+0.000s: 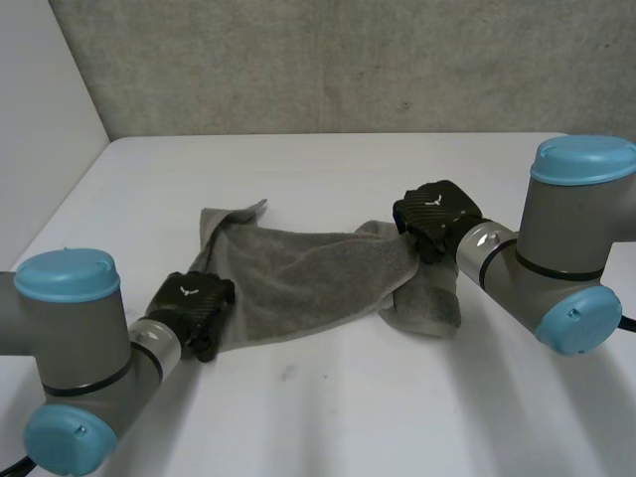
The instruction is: Fold the towel.
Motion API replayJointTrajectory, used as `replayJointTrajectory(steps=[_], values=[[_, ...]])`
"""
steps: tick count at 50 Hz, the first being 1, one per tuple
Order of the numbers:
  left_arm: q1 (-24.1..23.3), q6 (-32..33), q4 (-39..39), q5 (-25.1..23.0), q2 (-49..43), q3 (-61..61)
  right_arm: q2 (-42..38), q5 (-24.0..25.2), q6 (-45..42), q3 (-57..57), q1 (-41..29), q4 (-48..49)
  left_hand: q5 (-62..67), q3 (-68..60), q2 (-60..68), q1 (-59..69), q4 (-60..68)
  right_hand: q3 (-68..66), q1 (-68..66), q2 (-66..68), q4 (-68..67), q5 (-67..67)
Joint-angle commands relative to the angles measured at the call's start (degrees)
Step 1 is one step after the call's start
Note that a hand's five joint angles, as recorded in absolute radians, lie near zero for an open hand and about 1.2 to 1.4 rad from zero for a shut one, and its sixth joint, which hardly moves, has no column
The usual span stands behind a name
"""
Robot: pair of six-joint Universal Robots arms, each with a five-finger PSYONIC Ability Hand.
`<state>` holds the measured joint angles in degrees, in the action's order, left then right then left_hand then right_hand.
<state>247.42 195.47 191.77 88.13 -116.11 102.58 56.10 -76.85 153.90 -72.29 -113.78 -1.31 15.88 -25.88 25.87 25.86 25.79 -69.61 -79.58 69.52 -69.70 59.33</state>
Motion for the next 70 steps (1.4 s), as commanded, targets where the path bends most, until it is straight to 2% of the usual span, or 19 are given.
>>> replayJointTrajectory(steps=[1, 8, 13, 19, 21, 23, 33, 42, 52, 53, 54, 56, 57, 58, 59, 66, 70], values=[[-0.01, 0.00, 0.27, 0.02, -2.19, -1.24, -0.38, -0.05, 0.00, -0.05, -0.04, 0.17, 10.22, -10.21, 10.23, 10.24, 10.30, -10.39, -0.42, 10.48, -10.30, 10.67], [-0.01, 1.41, 2.47, 0.11, -3.60, -2.30, -0.64, -0.05, -0.09, -0.05, -0.13, 0.17, 23.19, -23.19, 23.20, 23.22, 23.28, -10.39, -0.42, 10.48, -10.30, 10.67], [-0.01, 6.14, 4.40, 0.02, -3.69, -2.38, -0.73, -0.05, -0.09, -0.05, -0.13, 0.17, 34.77, -34.77, 34.78, 34.80, 34.86, -10.39, -0.42, 10.48, -10.30, 10.67], [-0.01, 7.12, 5.01, -0.07, -3.43, -2.91, -0.73, -0.05, -0.18, 0.04, -0.13, 0.26, 40.85, -40.85, 40.86, 40.88, 40.94, -10.39, -0.42, 10.48, -10.30, 10.67], [-0.01, 7.03, 5.36, -0.15, -3.51, -3.52, -0.82, -0.05, -0.26, 0.04, -0.13, 0.26, 50.23, -50.23, 50.24, 50.26, 50.32, -10.39, -0.42, 10.48, -10.30, 10.67], [-0.01, 7.03, 5.45, -0.16, -3.69, -3.79, -0.82, -0.05, -0.44, 0.04, -0.13, 0.26, 53.77, -53.77, 53.78, 53.80, 53.86, -10.39, -0.42, 10.48, -10.30, 10.67], [-0.09, 7.03, 5.45, -0.16, -3.43, -5.64, -0.47, -0.14, -0.53, 0.66, 0.05, -0.01, 54.12, -54.12, 54.13, 54.14, 54.21, -10.39, -0.42, 10.48, -10.30, 10.67], [-0.01, 6.59, 5.10, -0.42, 3.86, -7.04, 4.89, 0.30, -0.26, 1.98, 1.63, -1.67, 54.12, -54.12, 54.13, 54.14, 54.21, -10.39, -0.42, 10.48, -10.30, 10.67], [0.08, 6.59, 5.45, -3.14, -0.70, -5.81, 3.49, 0.65, -0.26, 1.01, 1.89, -1.68, 54.12, -54.12, 54.13, 54.14, 54.21, -10.39, -0.42, 10.48, -10.30, 10.67], [0.00, 6.59, 5.45, -3.14, -1.40, -5.73, 2.45, 0.65, -0.35, 1.18, 1.72, -1.76, 48.81, -48.81, 48.82, 48.84, 48.90, -10.39, -0.42, 10.48, -10.30, 10.67], [-0.01, 6.59, 5.45, -3.14, -1.40, -5.72, 2.44, 0.65, -0.35, 1.18, 1.72, -1.76, 48.76, -48.76, 48.77, 48.78, 48.85, -10.39, -0.42, 10.48, -10.30, 10.67], [0.00, 6.68, 5.28, -3.14, -2.28, -5.72, 1.65, 0.56, -0.35, 1.27, 1.63, -1.85, 19.98, -19.98, 19.99, 20.00, 20.07, -10.39, -0.42, 10.48, -10.30, 10.67], [-0.01, 6.68, 5.28, -3.14, -2.28, -5.72, 1.64, 0.56, -0.35, 1.27, 1.63, -1.85, 19.83, -19.83, 19.84, 19.85, 19.92, -10.39, -0.42, 10.48, -10.30, 10.67], [-0.01, 6.77, 5.02, -3.14, -2.54, -5.72, 1.47, 0.56, -0.44, 1.27, 1.63, -1.76, 10.33, -10.33, 10.35, 10.36, 10.42, -10.39, -0.42, 10.48, -10.30, 10.67], [-0.01, 6.86, 4.67, -3.14, -2.46, -5.72, 1.47, 0.65, -0.44, 1.27, 1.63, -1.76, 6.58, -6.57, 6.59, 6.60, 6.67, -10.39, -0.42, 10.48, -10.30, 10.67], [-0.01, 6.94, 2.65, -3.32, 0.95, -2.83, 1.38, 0.65, -0.44, 1.19, 1.63, -1.76, -4.03, 4.03, -4.02, -4.01, -3.94, -10.39, -0.42, 10.48, -10.30, 10.67], [0.26, 6.86, 2.20, -4.55, 3.34, -0.02, 0.94, 0.74, -0.53, 1.10, 1.72, -1.68, -5.90, 5.91, -5.89, -5.88, -5.81, -10.39, -0.42, 10.48, -10.30, 10.67]])
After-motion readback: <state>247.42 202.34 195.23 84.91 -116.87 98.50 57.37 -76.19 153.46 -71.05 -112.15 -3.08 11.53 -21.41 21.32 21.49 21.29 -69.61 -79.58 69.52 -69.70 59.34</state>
